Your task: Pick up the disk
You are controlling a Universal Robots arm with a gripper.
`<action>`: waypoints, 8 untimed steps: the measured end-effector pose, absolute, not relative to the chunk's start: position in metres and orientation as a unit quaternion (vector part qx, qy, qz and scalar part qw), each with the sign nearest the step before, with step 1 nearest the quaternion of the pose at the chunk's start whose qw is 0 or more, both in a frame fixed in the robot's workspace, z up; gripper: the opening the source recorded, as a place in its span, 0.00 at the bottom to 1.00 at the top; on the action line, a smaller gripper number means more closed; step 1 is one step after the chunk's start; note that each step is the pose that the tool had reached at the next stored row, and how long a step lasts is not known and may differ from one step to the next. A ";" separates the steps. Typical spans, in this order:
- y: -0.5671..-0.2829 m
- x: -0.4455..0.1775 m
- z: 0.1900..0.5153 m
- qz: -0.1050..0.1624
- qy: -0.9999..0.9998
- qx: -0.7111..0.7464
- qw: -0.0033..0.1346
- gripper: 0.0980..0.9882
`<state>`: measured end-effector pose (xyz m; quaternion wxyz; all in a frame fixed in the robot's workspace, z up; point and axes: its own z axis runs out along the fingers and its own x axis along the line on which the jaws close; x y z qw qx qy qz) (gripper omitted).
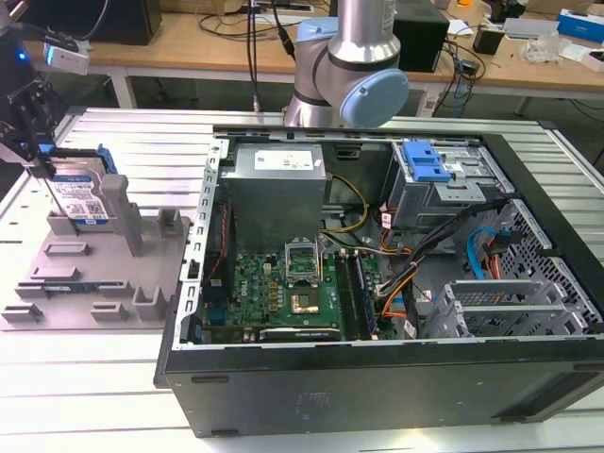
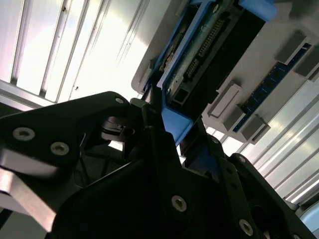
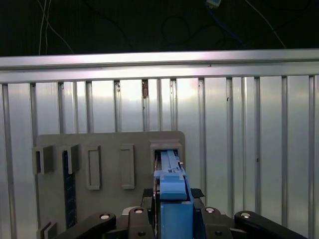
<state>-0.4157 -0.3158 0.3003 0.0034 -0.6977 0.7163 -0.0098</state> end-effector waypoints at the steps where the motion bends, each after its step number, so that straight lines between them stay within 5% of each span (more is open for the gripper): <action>1: -0.316 -0.416 0.300 -0.010 0.716 -0.698 0.003 0.32; 8: -0.316 -0.416 0.300 -0.009 0.716 -0.698 0.004 0.30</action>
